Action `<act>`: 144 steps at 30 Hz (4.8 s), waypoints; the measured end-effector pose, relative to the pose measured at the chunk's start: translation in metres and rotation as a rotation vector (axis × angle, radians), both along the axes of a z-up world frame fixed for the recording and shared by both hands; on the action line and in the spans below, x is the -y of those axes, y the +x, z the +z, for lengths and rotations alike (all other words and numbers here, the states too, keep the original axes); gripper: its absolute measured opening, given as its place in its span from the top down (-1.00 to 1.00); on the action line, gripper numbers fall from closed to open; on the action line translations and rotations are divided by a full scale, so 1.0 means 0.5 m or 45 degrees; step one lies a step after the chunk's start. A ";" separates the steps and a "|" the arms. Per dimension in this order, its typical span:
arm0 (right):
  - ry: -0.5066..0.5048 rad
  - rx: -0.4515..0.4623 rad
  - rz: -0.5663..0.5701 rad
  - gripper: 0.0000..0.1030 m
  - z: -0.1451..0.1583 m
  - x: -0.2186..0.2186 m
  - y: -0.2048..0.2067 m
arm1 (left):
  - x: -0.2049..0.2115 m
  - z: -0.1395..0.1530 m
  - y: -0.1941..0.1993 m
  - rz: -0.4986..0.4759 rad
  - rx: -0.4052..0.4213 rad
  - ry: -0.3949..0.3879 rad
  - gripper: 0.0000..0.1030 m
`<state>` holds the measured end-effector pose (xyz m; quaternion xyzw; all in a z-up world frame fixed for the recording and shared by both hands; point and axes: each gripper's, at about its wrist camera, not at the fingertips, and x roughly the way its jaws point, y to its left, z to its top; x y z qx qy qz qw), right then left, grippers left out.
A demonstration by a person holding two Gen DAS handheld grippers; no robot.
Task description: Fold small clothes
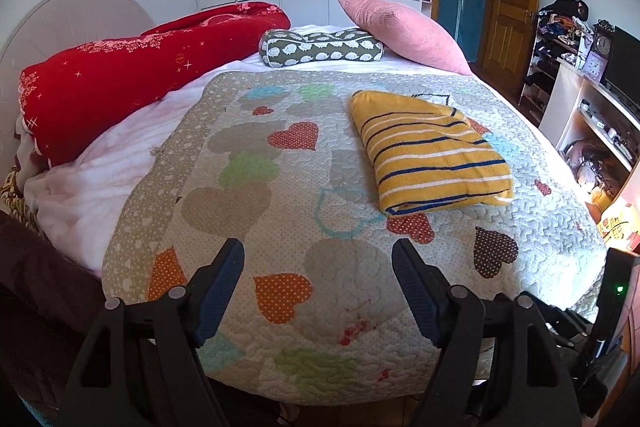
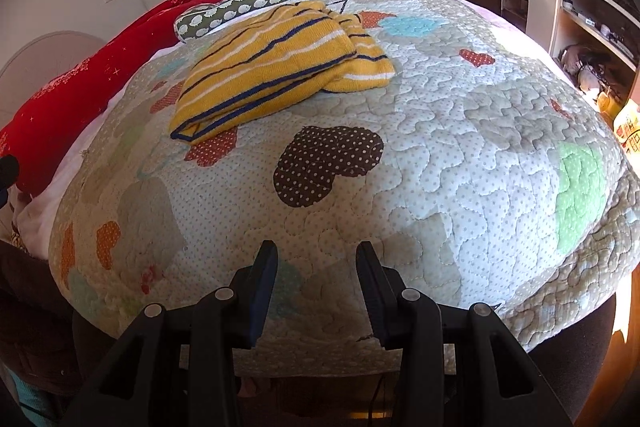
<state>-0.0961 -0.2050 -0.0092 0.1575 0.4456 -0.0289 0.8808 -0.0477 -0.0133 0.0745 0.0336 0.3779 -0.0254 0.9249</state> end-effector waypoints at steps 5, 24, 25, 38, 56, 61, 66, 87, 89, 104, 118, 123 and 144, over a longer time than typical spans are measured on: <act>-0.115 0.071 0.001 0.14 0.018 0.014 0.013 | 0.020 -0.041 0.048 -0.004 -0.124 -0.028 -0.47; -0.026 0.109 -0.069 0.03 0.002 0.178 0.087 | 0.205 -0.118 0.160 -0.123 -0.281 0.168 -0.47; -0.020 0.110 -0.066 0.02 0.003 0.183 0.091 | 0.211 -0.119 0.162 -0.126 -0.285 0.172 -0.47; 0.014 0.076 -0.056 0.01 -0.012 0.232 0.126 | 0.240 -0.128 0.191 -0.111 -0.315 0.164 -0.47; 0.001 0.073 -0.080 -0.09 -0.023 0.223 0.132 | 0.228 -0.130 0.187 -0.125 -0.325 0.142 -0.47; -0.017 0.061 -0.082 -0.10 -0.024 0.216 0.138 | 0.213 -0.124 0.191 -0.123 -0.310 0.132 -0.47; -0.018 0.045 -0.051 -0.10 -0.012 0.218 0.157 | 0.166 -0.107 0.220 -0.075 -0.277 0.091 -0.47; 0.615 -0.080 0.109 -0.36 -0.062 0.297 0.569 | 0.090 -0.228 0.584 -0.386 -0.638 -0.778 -0.64; 0.604 -0.114 0.130 -0.31 -0.082 0.277 0.598 | 0.112 -0.237 0.593 -0.377 -0.667 -0.773 -0.57; 0.558 -0.045 0.272 0.51 0.031 0.072 0.684 | -0.003 -0.101 0.597 -0.191 -0.465 -0.526 0.12; 0.098 0.158 0.233 0.28 0.157 -0.024 0.593 | -0.096 -0.119 0.438 -0.015 -0.357 -0.505 -0.06; 0.340 0.017 0.478 0.27 0.120 -0.106 0.585 | -0.142 -0.098 0.337 0.115 -0.255 -0.368 -0.08; -0.061 0.218 0.175 0.08 0.124 0.007 0.266 | -0.068 0.016 0.131 0.239 0.245 -0.012 -0.89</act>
